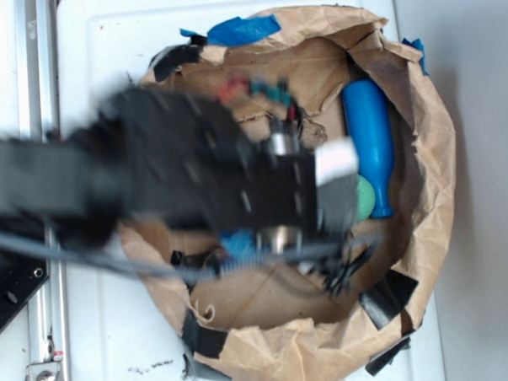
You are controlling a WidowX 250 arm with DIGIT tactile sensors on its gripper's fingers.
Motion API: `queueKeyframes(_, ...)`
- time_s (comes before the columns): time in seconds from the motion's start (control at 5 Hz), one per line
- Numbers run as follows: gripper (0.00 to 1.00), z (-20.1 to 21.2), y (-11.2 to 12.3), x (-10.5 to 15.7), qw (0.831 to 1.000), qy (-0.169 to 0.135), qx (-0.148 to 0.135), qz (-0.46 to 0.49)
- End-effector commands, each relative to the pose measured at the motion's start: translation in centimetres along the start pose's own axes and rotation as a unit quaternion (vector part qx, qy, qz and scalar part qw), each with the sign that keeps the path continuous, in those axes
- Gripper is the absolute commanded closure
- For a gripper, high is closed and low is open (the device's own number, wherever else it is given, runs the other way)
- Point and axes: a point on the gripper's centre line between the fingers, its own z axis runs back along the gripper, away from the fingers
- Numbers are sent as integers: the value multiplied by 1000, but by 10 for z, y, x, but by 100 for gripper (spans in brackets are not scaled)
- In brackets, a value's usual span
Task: Grab the blue sponge.
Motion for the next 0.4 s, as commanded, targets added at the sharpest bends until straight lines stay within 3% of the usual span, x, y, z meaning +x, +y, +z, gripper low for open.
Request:
queueKeyframes(0.0,100,91,34,38,1000,6,-16,-11)
queueKeyframes(0.2,100,103,31,32,999,22,-4,-27)
